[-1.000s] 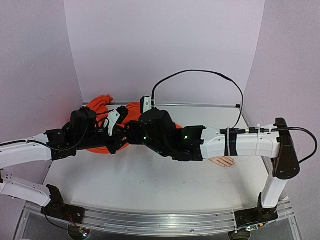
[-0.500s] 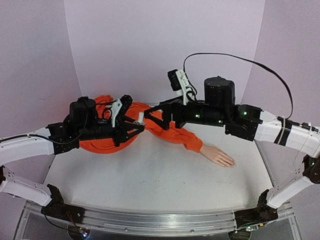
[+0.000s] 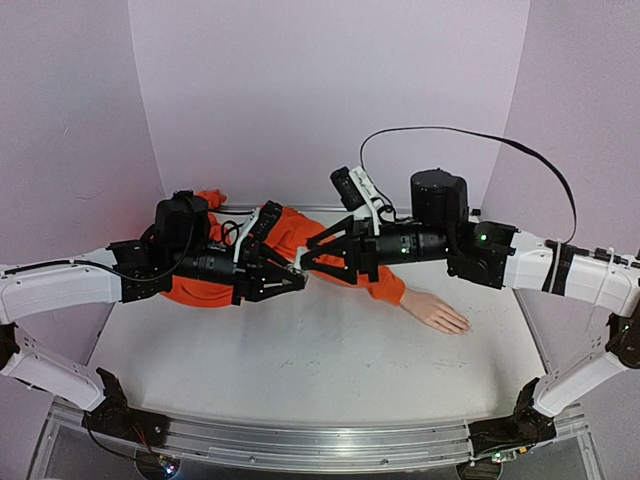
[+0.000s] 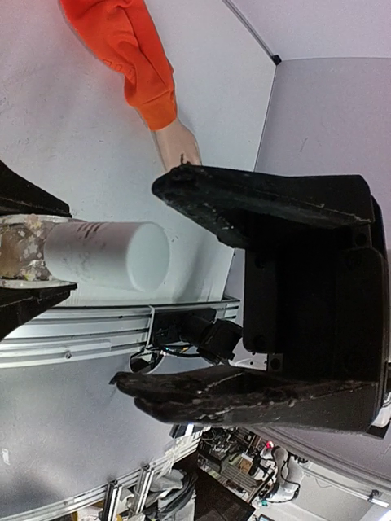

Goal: Paint the nails

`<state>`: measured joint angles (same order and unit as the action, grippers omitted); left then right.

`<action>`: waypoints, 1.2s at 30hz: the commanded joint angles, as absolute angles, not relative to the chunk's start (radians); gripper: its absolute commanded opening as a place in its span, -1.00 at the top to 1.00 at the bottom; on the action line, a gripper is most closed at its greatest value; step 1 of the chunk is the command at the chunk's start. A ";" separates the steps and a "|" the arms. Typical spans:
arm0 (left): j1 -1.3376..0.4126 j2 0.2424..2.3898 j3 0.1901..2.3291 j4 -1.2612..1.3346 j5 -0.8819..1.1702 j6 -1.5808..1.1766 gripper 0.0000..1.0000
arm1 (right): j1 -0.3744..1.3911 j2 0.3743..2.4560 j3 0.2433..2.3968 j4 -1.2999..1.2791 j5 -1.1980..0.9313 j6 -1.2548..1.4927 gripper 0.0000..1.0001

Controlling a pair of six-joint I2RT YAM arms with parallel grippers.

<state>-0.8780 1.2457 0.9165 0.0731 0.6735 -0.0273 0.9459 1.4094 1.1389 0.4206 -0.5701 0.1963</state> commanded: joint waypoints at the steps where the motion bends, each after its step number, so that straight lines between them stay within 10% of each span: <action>1: -0.877 1.248 0.974 0.129 0.747 -0.038 1.00 | 0.946 1.412 1.160 0.529 -0.638 0.184 -0.04; 9: -0.877 1.259 0.978 0.129 0.779 -0.038 1.00 | 0.946 1.485 1.229 0.540 -0.703 0.207 0.24; 17: -0.877 1.248 0.977 0.130 0.749 -0.048 1.00 | 0.946 1.513 1.230 0.551 -0.783 0.234 1.00; 22: -0.877 1.206 0.956 0.137 0.601 -0.054 1.00 | 0.974 1.556 1.200 0.568 -0.705 0.262 1.00; 27: -0.876 1.101 0.874 0.190 0.237 -0.049 1.00 | 1.086 1.670 1.263 0.530 -0.333 0.330 1.00; 31: -0.877 1.034 0.827 0.203 -0.035 -0.002 1.00 | 1.282 1.853 1.529 0.157 0.445 0.635 1.00; 36: -0.877 1.021 0.816 0.204 -0.100 0.035 1.00 | 1.367 1.876 1.593 0.220 0.570 0.732 1.00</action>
